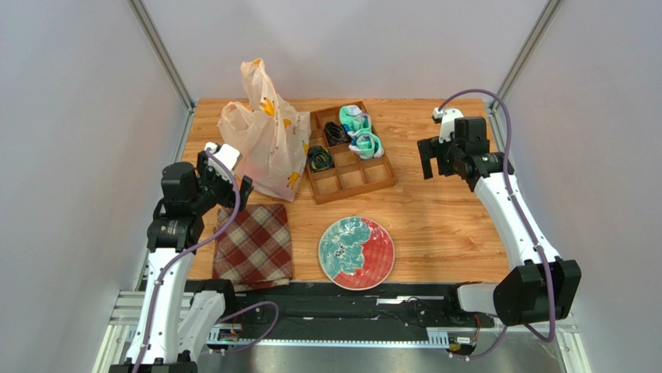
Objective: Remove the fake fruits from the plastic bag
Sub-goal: Move the distractor to the center of the board.
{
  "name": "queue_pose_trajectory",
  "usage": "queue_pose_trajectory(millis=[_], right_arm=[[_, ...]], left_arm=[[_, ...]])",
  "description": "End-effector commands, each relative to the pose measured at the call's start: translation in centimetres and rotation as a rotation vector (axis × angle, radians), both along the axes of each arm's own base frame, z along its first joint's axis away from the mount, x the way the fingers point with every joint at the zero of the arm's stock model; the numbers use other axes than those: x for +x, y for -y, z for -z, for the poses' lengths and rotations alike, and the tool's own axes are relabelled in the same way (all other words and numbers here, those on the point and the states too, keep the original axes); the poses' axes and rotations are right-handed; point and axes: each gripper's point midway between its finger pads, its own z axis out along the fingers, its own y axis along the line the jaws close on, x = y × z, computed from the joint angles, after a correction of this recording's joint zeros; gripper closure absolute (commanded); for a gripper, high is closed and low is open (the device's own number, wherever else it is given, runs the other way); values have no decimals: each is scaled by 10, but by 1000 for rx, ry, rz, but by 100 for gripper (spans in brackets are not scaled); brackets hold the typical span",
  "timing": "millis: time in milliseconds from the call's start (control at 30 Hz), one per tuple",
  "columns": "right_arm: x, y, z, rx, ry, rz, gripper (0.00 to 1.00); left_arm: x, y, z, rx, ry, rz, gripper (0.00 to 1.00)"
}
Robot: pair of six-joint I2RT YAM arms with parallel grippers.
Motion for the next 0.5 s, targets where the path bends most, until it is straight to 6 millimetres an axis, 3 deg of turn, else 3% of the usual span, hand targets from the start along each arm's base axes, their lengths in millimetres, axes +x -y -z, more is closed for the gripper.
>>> queue_pose_trajectory(millis=[0, 33, 133, 233, 267, 367, 400, 433, 467], right_arm=[[-7, -26, 0, -2, -14, -204, 2], [-3, -30, -5, -15, -7, -236, 2], [13, -39, 11, -65, -58, -285, 4], [43, -36, 24, -123, -80, -246, 5], [54, -34, 22, -140, -65, -229, 5], [69, -39, 47, -151, -135, -256, 7], [78, -42, 40, -150, -122, -261, 8], [83, -42, 61, -155, -177, -262, 9], [89, -42, 64, -159, -181, -257, 9]], left_arm=[[-23, 0, 13, 100, -11, 71, 8], [-28, -3, 21, 157, -22, 96, 9], [-38, -10, 39, 288, -35, 161, 11], [-49, -15, 67, 405, -58, 239, 12], [-53, -15, 76, 420, -69, 260, 13], [-61, -10, 93, 450, -112, 350, 15], [-63, -9, 98, 458, -127, 380, 17], [-65, -9, 104, 483, -141, 410, 22], [-65, -10, 116, 490, -177, 431, 24]])
